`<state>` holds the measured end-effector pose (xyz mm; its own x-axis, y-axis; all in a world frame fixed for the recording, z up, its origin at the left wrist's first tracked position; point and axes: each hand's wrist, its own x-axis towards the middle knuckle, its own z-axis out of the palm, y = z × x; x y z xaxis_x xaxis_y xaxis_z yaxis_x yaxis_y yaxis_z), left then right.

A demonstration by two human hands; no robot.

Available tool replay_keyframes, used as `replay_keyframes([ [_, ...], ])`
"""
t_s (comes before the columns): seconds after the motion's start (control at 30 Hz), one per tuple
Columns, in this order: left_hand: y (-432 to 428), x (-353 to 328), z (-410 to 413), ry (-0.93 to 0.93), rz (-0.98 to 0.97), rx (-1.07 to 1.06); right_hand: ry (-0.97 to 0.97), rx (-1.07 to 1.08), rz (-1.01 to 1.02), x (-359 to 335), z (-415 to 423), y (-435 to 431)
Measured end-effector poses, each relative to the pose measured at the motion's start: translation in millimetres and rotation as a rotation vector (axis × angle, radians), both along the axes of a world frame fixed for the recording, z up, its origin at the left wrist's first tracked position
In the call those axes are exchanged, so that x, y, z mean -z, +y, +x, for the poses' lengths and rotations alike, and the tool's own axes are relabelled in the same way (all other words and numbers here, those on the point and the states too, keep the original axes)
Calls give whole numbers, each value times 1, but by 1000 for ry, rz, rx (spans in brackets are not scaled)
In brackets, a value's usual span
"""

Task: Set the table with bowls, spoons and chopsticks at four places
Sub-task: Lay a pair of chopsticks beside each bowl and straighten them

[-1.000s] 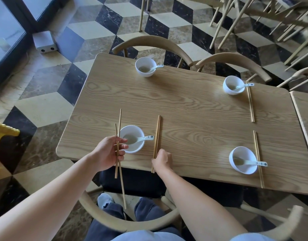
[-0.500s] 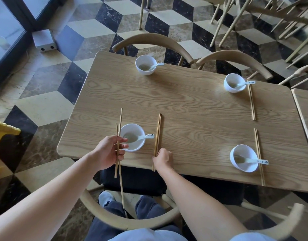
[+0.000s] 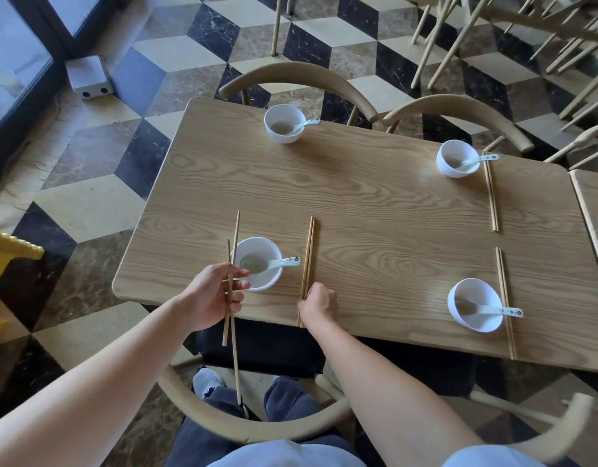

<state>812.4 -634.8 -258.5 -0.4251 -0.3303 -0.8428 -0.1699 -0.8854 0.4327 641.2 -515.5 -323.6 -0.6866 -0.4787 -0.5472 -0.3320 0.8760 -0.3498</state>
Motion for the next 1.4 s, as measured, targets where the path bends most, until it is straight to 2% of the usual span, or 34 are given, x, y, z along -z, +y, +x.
replay_keyframes([
  [0.27, -1, -9, -7, -5, -8, -18, -27, 35, 18, -7, -4, 2],
  [0.43, -7, -21, -28, 18, -17, -39, -69, 118, -85, -36, -12, 8],
  [0.47, -7, -24, -34, 36, -19, -46, -178, 167, -142, -46, -12, 9],
  [0.53, -8, -30, -48, 90, -21, -56, -579, 227, -257, -70, -10, 13],
  [0.6, -8, -36, -64, 141, -29, -65, -932, 163, -301, -91, -7, 19],
  [0.67, -7, -40, -81, 171, -56, -81, -1049, 75, -344, -106, -5, 23],
  [0.9, 5, -38, -103, 278, -20, -77, -1022, 225, -473, -117, -14, 18],
  [1.2, 23, -26, -84, 130, -35, 202, -995, 274, -449, -116, -22, 10],
  [1.4, 26, -22, -76, 163, 50, 215, -978, 233, -422, -115, -25, 7],
])
